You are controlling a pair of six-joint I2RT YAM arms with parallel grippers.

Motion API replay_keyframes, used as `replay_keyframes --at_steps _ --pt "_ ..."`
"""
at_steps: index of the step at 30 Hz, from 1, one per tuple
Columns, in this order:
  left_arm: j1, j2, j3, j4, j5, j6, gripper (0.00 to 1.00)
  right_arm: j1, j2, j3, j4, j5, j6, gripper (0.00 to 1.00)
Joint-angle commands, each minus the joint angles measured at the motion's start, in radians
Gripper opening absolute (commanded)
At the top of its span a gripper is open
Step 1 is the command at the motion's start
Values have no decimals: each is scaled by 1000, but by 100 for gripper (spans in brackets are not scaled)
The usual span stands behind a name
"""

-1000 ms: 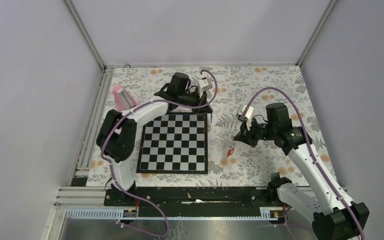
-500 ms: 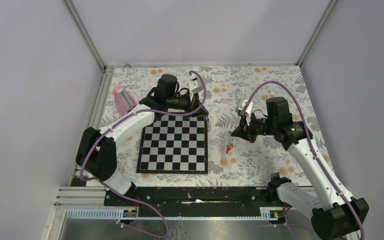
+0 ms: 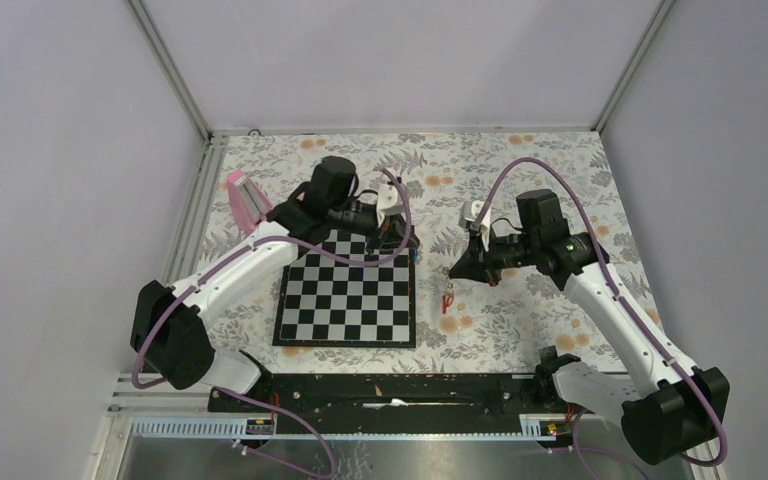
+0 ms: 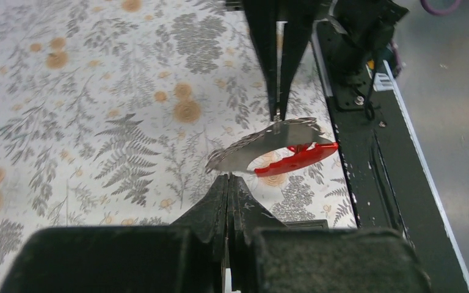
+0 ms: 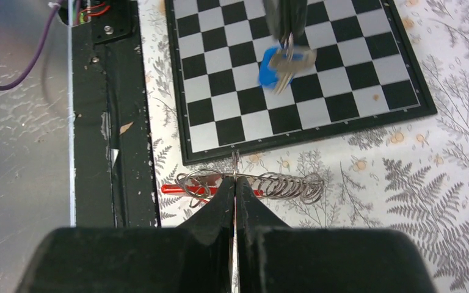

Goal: Put the keys on the keyring

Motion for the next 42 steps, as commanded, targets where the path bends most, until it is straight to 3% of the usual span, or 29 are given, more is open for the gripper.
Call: replay_keyframes --at_steps 1,8,29,42 --pt "-56 -21 33 -51 61 158 0 30 -5 20 31 -84 -50 0" --pt "-130 -2 63 -215 17 393 0 54 3 -18 37 -139 -80 0" --pt "-199 13 69 -242 -60 514 0 109 81 -52 84 -195 -33 0" --pt "-205 16 96 -330 -9 617 0 113 94 -44 97 -175 -11 0"
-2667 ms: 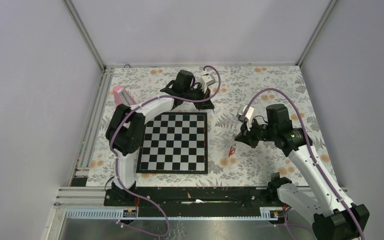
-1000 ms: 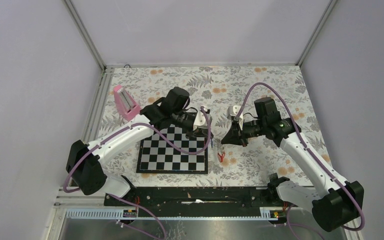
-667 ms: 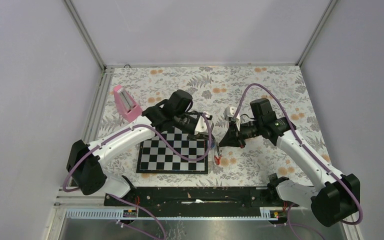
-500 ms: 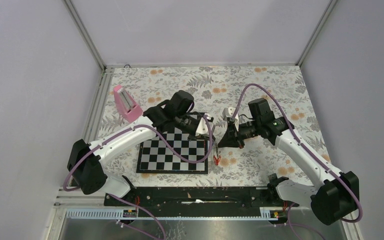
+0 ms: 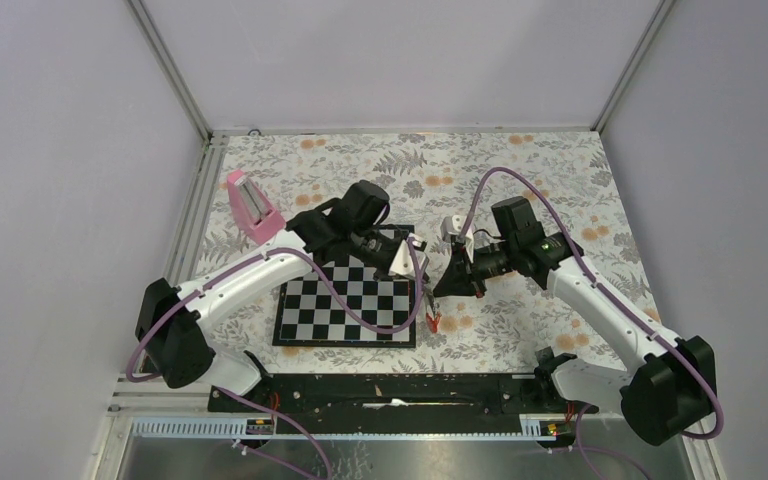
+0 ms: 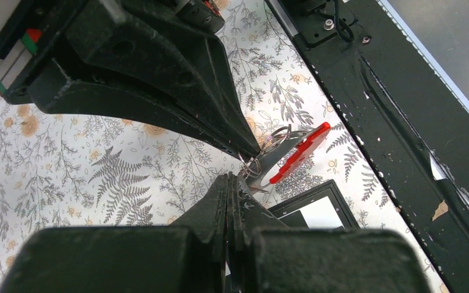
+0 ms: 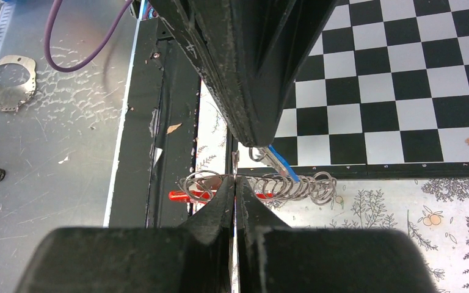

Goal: Put the keys on the keyring

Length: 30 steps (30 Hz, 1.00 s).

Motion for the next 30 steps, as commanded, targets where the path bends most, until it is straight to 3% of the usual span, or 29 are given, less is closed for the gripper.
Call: replay_keyframes --at_steps 1,30 --pt "-6 2 47 -24 45 65 0 10 7 18 32 -24 19 0" --pt "-24 14 54 -88 65 145 0 13 20 29 40 -14 46 0"
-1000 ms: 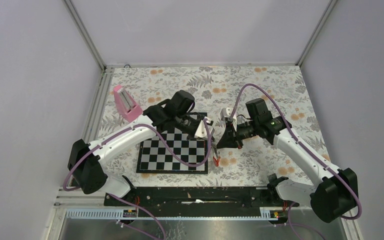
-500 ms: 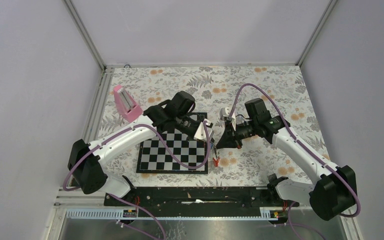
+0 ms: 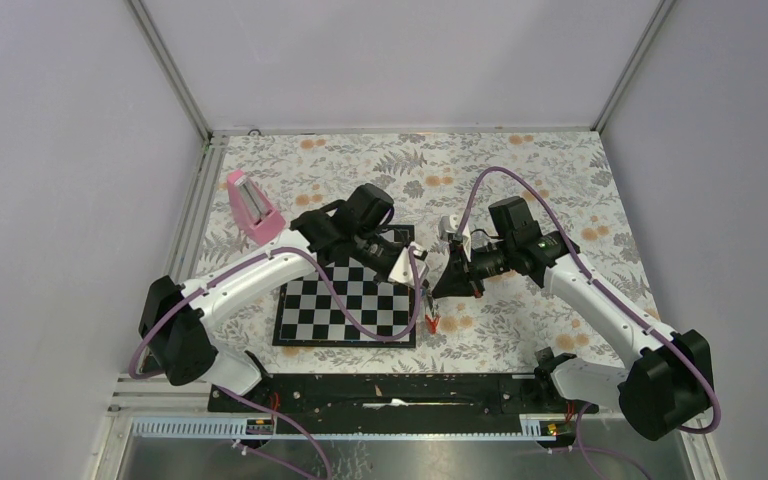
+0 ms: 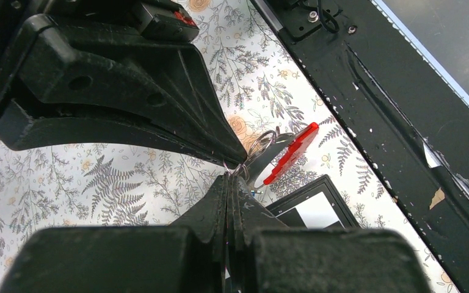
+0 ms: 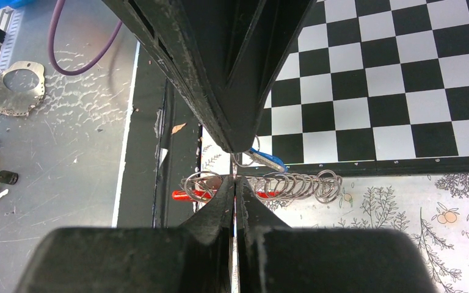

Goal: Put the keys on the keyring

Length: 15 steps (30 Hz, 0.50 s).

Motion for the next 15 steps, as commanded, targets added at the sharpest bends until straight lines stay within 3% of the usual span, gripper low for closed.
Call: replay_keyframes --at_steps 1,15 --pt "-6 -8 35 -17 51 51 0 9 -9 29 36 -15 16 0" --pt "-7 -29 14 -46 56 101 0 4 2 34 63 -12 58 0"
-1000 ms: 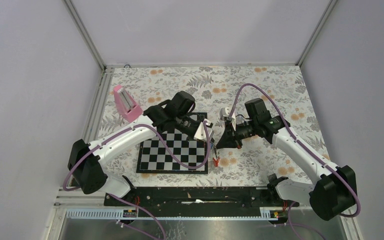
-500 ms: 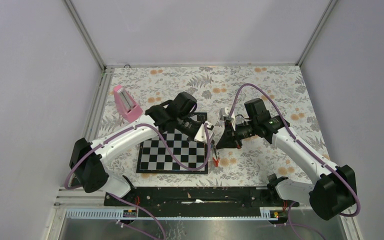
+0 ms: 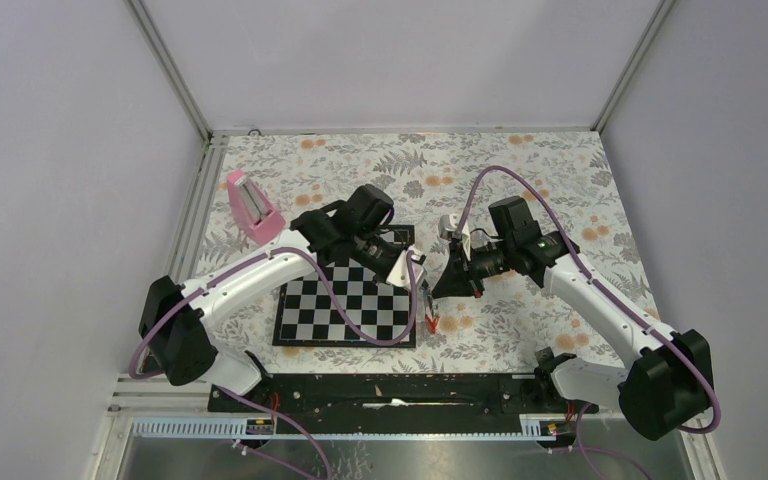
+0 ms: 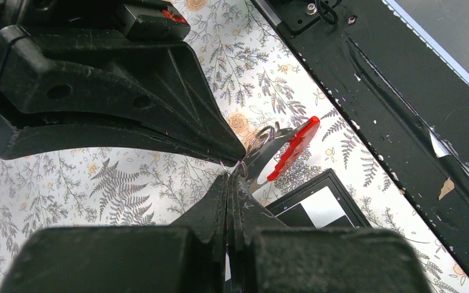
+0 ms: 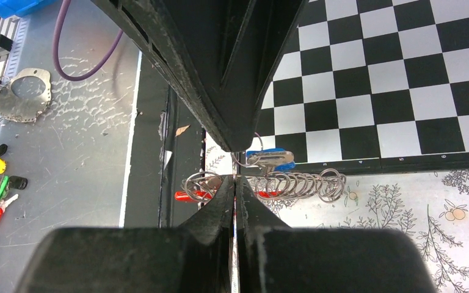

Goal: Put the keys on the keyring

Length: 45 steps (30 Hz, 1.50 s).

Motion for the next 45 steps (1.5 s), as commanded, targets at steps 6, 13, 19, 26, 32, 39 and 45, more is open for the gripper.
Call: replay_keyframes --at_steps 6,13,19,26,32,39,45 --pt "-7 -42 -2 -23 50 42 0 -14 -3 27 90 -6 66 0" --pt "-7 -48 -5 -40 54 63 0 -36 1 27 115 -3 106 0" --pt "-7 -52 -9 -40 50 66 0 -48 0 24 126 -21 120 0" --pt "-6 -36 13 -39 30 51 0 -52 -10 23 81 -32 72 0" --pt "14 -38 27 -6 12 -5 0 -50 -38 21 -31 12 -61 0" --pt "13 -11 46 38 25 -56 0 -29 -53 11 -88 19 -173 0" --pt "-7 35 74 40 38 -56 0 1 -23 42 -121 23 -222 0"
